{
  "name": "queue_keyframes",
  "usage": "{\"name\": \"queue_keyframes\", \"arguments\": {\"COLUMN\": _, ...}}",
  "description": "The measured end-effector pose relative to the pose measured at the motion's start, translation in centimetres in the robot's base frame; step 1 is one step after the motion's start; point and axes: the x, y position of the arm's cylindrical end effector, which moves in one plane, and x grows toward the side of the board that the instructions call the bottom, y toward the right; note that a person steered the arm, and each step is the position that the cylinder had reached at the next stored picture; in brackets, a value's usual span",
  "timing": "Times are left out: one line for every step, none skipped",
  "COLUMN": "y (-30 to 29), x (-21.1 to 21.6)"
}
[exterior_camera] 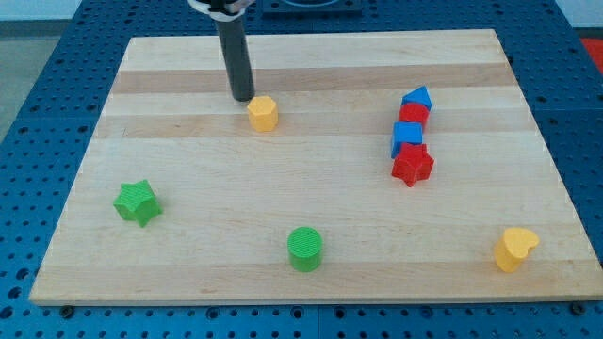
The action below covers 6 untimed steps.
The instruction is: Move the yellow hexagon slightly to the bottom side
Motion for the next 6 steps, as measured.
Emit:
{"name": "queue_keyframes", "arguments": {"y": -0.5, "x": 3.9}}
{"name": "queue_keyframes", "arguments": {"y": -1.5, "x": 9.1}}
{"name": "queue_keyframes", "arguments": {"y": -1.6, "x": 12.6}}
{"name": "queue_keyframes", "arguments": {"y": -2.8, "x": 8.9}}
{"name": "queue_keyframes", "arguments": {"y": -2.6, "x": 3.5}}
{"name": "queue_keyframes", "arguments": {"y": 0.2, "x": 0.0}}
